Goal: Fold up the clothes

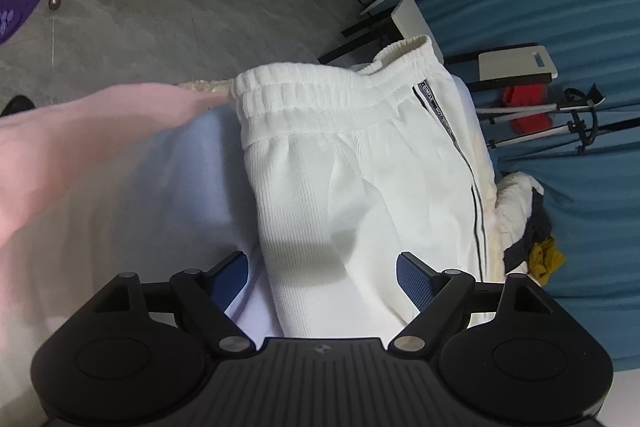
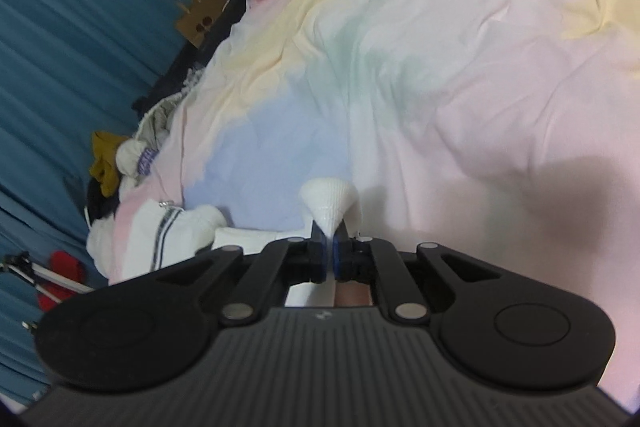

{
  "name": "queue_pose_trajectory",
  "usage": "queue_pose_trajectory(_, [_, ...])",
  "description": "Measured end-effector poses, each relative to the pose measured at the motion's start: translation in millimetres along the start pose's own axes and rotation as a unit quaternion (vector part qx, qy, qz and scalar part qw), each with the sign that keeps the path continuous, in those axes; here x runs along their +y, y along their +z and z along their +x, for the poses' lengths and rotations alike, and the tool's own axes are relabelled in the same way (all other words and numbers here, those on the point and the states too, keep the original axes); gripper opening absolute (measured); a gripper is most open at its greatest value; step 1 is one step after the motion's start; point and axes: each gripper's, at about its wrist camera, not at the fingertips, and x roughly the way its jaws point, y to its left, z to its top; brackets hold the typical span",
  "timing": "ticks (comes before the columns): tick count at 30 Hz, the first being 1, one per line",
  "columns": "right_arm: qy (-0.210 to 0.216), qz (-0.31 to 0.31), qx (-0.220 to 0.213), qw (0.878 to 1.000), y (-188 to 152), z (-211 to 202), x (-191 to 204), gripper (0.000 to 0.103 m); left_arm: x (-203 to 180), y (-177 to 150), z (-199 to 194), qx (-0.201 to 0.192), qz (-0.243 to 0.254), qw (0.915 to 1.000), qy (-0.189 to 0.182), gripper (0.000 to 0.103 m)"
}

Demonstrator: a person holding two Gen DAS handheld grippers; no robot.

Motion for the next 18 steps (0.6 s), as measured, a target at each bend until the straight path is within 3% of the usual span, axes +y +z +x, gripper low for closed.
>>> queue_pose_trajectory(6, [-0.028, -0.018, 0.009, 0.999, -8, 1, 6, 0.012, -2, 3, 12, 0.012, -0.001, 0.9998, -0.015, 0.076])
queue_pose_trajectory(7, [-0.032, -0.022, 0.01, 0.999, -9, 0, 8, 0.016, -2, 3, 15, 0.014, 0.001, 0.9998, -0.017, 0.076])
queue_pose_trajectory(9, [-0.031, -0.023, 0.019, 0.999, -12, 2, 8, 0.036, -6, 3, 17, 0.018, 0.015, 0.9996, -0.018, 0.076])
queue_pose_trajectory(11, [-0.03, -0.024, 0.028, 0.999, -14, 4, 7, 0.038, -10, 2, 20, 0.021, 0.025, 0.9993, -0.016, 0.076])
queue_pose_trajectory(14, [-0.028, -0.025, 0.041, 0.998, -18, 7, 7, 0.038, -12, 1, 24, 0.028, 0.025, 0.9992, -0.01, 0.075])
queue_pose_trajectory(16, [-0.027, -0.034, 0.037, 0.998, -21, 5, 9, 0.032, -12, 1, 28, 0.034, 0.024, 0.9991, -0.008, 0.064])
queue_pose_trajectory(17, [-0.026, -0.045, 0.025, 0.998, -21, 2, 13, 0.017, -13, 1, 30, 0.035, 0.025, 0.999, -0.008, 0.061])
queue_pose_trajectory(18, [-0.025, -0.054, 0.015, 0.998, -21, -1, 16, 0.01, -14, 1, 30, 0.034, 0.027, 0.999, -0.009, 0.055])
